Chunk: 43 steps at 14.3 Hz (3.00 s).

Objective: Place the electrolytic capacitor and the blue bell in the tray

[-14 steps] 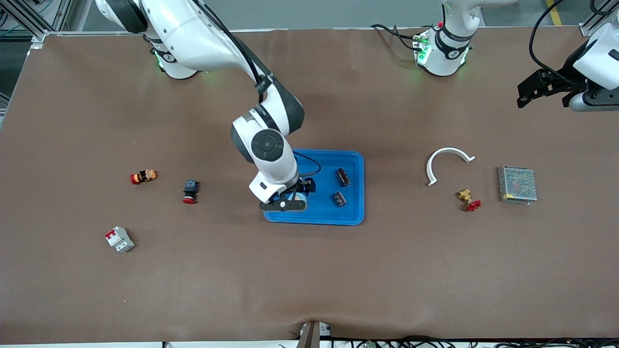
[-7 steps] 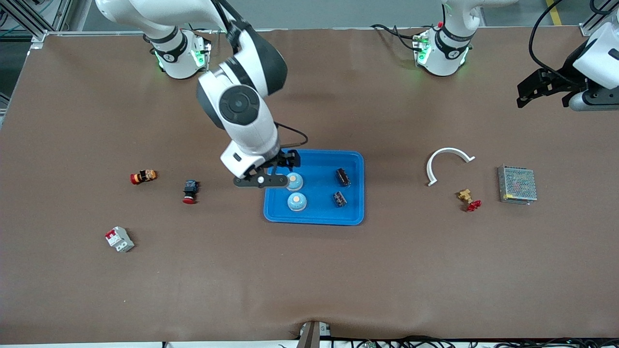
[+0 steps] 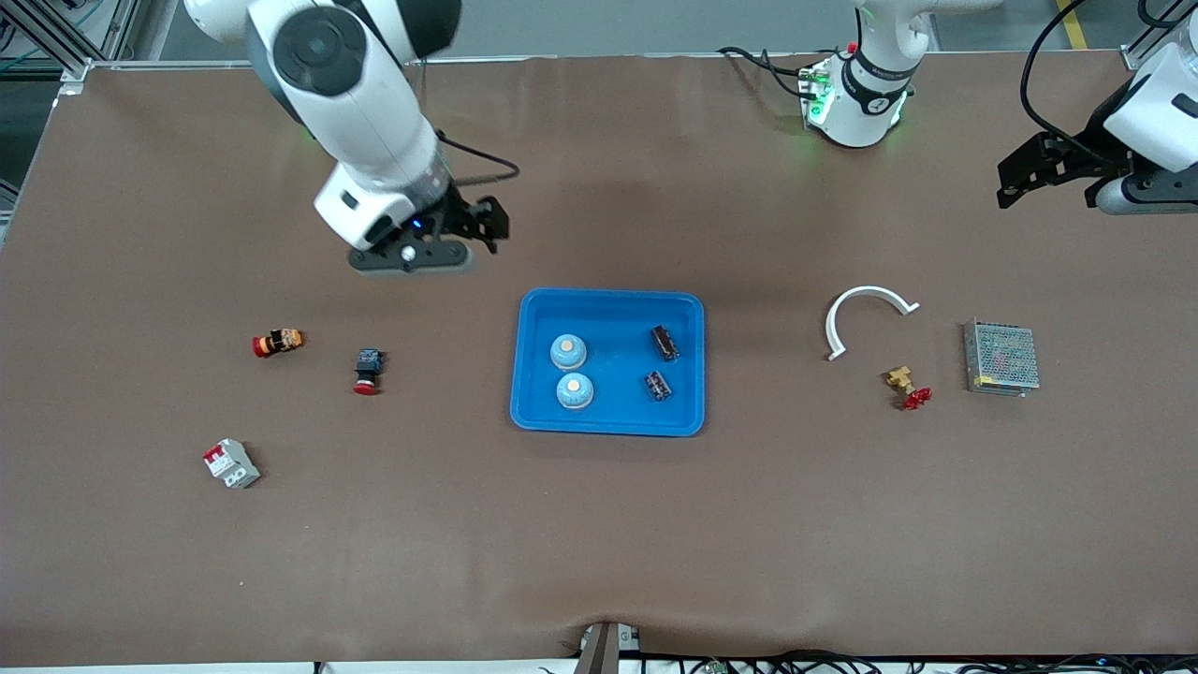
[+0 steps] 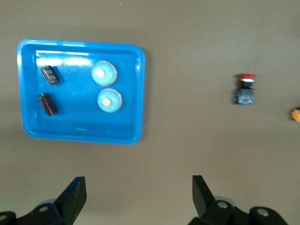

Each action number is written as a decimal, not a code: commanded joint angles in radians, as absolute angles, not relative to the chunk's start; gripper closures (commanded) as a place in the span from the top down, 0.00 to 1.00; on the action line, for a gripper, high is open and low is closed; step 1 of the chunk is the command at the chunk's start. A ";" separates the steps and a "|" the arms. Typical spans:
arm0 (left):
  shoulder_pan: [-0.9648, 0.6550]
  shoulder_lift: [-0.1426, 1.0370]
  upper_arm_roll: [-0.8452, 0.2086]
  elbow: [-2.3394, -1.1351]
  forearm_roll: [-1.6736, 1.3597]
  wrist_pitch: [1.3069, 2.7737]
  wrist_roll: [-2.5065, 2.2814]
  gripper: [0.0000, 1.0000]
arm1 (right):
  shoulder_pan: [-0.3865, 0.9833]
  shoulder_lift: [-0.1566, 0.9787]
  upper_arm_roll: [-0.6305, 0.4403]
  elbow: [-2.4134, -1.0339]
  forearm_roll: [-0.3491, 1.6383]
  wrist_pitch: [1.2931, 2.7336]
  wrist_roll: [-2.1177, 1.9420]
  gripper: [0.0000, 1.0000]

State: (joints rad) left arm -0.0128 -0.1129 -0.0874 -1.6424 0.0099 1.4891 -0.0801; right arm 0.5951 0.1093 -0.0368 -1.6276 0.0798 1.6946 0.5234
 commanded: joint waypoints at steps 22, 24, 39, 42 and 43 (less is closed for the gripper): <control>-0.014 -0.117 -0.094 -1.631 0.005 1.489 -0.089 1.00 | 0.015 -0.080 -0.028 -1.689 0.003 1.494 -0.038 1.00; -0.014 -0.104 -0.094 -1.615 0.005 1.489 -0.087 1.00 | 0.006 -0.080 -0.028 -1.690 0.003 1.497 -0.051 1.00; -0.020 -0.049 -0.094 -1.551 0.008 1.493 -0.091 1.00 | 0.000 -0.081 -0.026 -1.698 0.003 1.499 -0.054 1.00; -0.021 -0.048 -0.092 -1.548 0.009 1.493 -0.089 1.00 | 0.000 -0.081 -0.025 -1.698 0.003 1.499 -0.052 1.00; -0.020 -0.048 -0.092 -1.548 0.008 1.493 -0.087 1.00 | 0.000 -0.081 -0.025 -1.698 0.003 1.500 -0.052 1.00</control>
State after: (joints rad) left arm -0.0151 -0.0609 -0.0923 -1.5742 0.0099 1.4968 -0.0801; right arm 0.0172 -0.0553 -0.0426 -1.6728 0.0192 1.4916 -0.0431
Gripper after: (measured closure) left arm 0.000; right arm 0.000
